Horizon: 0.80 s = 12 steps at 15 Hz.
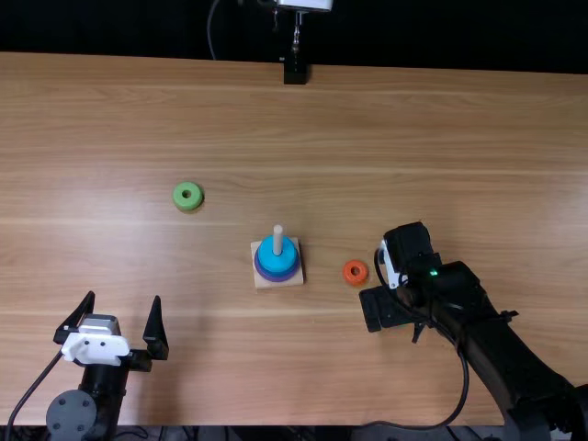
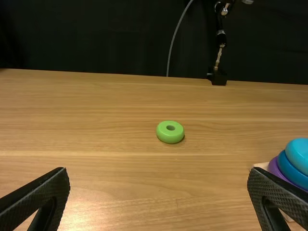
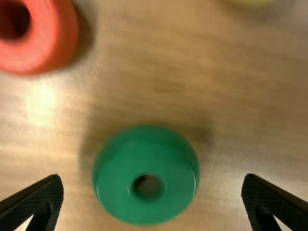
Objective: Build the Hanoi tower: stack the rings onto the peg from bottom to top in this color order: purple, dark blue, light blue, dark green, light green, yellow, orange.
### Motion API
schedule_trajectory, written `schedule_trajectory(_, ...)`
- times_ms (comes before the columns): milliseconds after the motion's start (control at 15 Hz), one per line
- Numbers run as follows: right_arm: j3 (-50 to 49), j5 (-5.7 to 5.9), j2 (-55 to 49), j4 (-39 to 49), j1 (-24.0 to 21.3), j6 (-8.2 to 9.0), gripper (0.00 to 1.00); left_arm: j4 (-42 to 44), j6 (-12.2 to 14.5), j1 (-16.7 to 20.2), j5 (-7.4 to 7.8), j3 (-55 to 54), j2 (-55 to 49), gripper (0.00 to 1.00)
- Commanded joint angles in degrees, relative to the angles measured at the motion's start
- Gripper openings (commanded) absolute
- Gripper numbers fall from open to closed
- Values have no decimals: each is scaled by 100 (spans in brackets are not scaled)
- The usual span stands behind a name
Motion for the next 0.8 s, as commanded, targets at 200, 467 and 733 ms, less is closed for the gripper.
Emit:
schedule_trajectory(200,26,-27,67,-116,-72,60,100,-28,25,3,12,-189,-62,100)
schedule_trajectory(467,26,-38,75,-53,-63,70,100,-17,25,3,12,-189,-62,100)
schedule_trajectory(733,79,-80,321,-43,-54,70,100,-28,25,3,12,-189,-62,100)
